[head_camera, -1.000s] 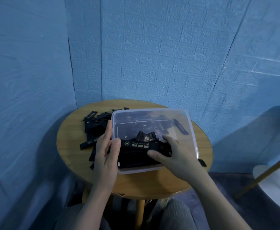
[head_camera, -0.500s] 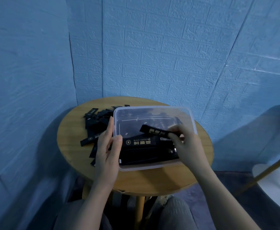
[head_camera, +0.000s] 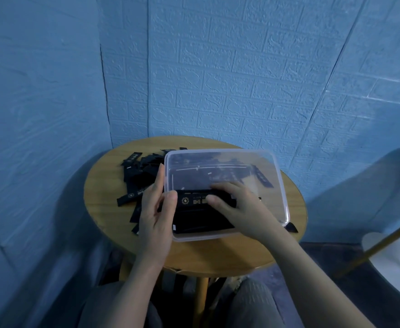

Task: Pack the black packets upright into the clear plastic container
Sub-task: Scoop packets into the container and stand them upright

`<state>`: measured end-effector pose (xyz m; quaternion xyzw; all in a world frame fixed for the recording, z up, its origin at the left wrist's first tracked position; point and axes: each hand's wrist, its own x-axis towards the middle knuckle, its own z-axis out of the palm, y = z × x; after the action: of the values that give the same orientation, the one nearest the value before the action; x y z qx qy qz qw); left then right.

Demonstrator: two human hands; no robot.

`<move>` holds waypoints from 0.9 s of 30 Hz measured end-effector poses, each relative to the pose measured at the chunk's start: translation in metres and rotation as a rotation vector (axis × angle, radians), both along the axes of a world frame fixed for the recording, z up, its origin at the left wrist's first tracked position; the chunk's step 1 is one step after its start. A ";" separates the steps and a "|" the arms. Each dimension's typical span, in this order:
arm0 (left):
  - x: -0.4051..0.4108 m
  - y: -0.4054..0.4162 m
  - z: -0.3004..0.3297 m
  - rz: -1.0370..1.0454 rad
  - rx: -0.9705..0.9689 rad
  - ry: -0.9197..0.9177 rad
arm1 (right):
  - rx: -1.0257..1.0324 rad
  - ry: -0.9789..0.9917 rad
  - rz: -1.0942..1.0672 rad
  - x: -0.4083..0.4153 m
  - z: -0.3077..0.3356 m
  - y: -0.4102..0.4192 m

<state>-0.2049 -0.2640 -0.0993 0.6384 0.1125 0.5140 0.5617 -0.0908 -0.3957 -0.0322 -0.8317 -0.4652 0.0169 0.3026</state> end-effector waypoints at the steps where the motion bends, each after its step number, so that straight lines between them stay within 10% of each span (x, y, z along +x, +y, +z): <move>1: 0.000 0.000 0.000 0.001 -0.006 -0.002 | -0.044 -0.019 0.030 -0.004 -0.002 0.000; 12: 0.000 0.000 -0.002 0.019 0.027 0.009 | -0.040 0.050 -0.285 0.006 -0.004 -0.022; 21: 0.000 0.001 -0.002 0.022 0.026 0.009 | 0.067 0.131 -0.077 -0.007 0.001 -0.001; 27: 0.000 0.002 -0.002 0.024 0.025 0.000 | -0.097 -0.113 -0.264 -0.015 0.008 -0.028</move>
<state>-0.2049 -0.2624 -0.1014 0.6441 0.1137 0.5223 0.5472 -0.1055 -0.4239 -0.0237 -0.8988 -0.3669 -0.0474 0.2349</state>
